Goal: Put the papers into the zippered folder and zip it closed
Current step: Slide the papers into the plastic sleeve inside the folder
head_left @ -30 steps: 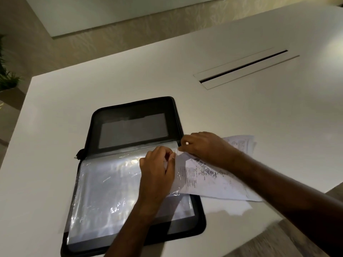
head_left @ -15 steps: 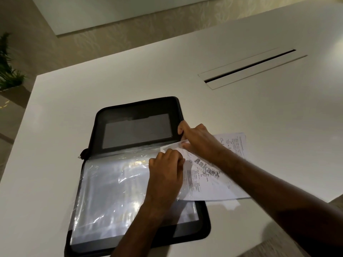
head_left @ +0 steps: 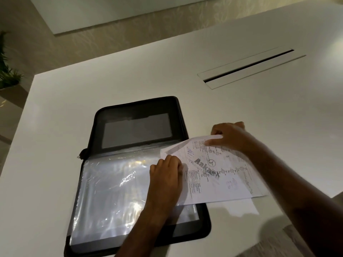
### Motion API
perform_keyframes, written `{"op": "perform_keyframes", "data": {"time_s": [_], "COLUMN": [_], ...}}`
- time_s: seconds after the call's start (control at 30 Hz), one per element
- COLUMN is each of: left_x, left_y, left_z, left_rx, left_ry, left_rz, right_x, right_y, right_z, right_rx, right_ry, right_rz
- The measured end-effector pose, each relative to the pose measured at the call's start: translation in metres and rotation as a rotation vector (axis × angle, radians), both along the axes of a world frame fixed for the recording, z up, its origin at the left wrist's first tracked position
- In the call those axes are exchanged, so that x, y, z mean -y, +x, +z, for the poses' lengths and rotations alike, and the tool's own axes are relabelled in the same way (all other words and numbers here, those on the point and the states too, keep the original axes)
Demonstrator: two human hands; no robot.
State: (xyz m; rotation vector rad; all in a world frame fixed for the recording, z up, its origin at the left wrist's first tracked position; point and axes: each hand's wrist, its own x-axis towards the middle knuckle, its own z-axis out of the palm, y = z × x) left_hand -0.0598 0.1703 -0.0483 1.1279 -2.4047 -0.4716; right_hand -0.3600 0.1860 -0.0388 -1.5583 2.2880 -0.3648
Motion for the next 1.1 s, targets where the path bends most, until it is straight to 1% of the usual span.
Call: {"op": "perform_keyframes", "data": {"time_s": [0.1,0.17,0.27,0.37,0.47,0.53,0.6,0.73,0.8,0.9,1.1], "left_x": [0.002,0.003,0.003,0.001,-0.002,-0.003,-0.005,-0.006,-0.006,-0.006,0.0], "left_y": [0.0,0.0,0.002,0.001,0.002,0.005,0.006,0.007,0.008,0.006,0.005], "left_z": [-0.001,-0.003,-0.004,-0.003,-0.004,-0.005,-0.005,-0.007,-0.007,-0.003,0.003], "left_rx": [0.006,0.001,0.01,-0.001,-0.002,-0.001,0.007,0.012,0.017,0.019,0.032], "left_ry": [-0.021,-0.021,-0.001,0.015,0.022,0.025,0.013,0.014,0.016,0.016,0.004], "left_rz": [-0.004,0.004,0.003,-0.012,-0.037,-0.052,-0.062,-0.054,-0.053,-0.046,-0.007], "right_x": [-0.018,-0.028,-0.039,-0.049,-0.06,-0.066,-0.073,-0.09,-0.096,-0.098,-0.103], "right_y": [-0.023,-0.033,-0.044,-0.04,-0.033,-0.03,-0.029,-0.023,-0.019,-0.013,-0.02], "right_z": [-0.003,0.002,0.013,0.019,0.016,0.012,0.011,0.009,0.003,-0.003,0.002], "right_rx": [0.024,0.095,0.281,0.426,0.661,0.767,0.807,0.937,0.95,0.819,0.774], "right_ry": [0.012,0.009,-0.047,-0.179,-0.263,-0.26,-0.241,-0.149,-0.177,-0.24,-0.317], "right_rz": [-0.111,-0.185,-0.207,-0.245,-0.334,-0.379,-0.412,-0.302,-0.274,-0.233,-0.205]}}
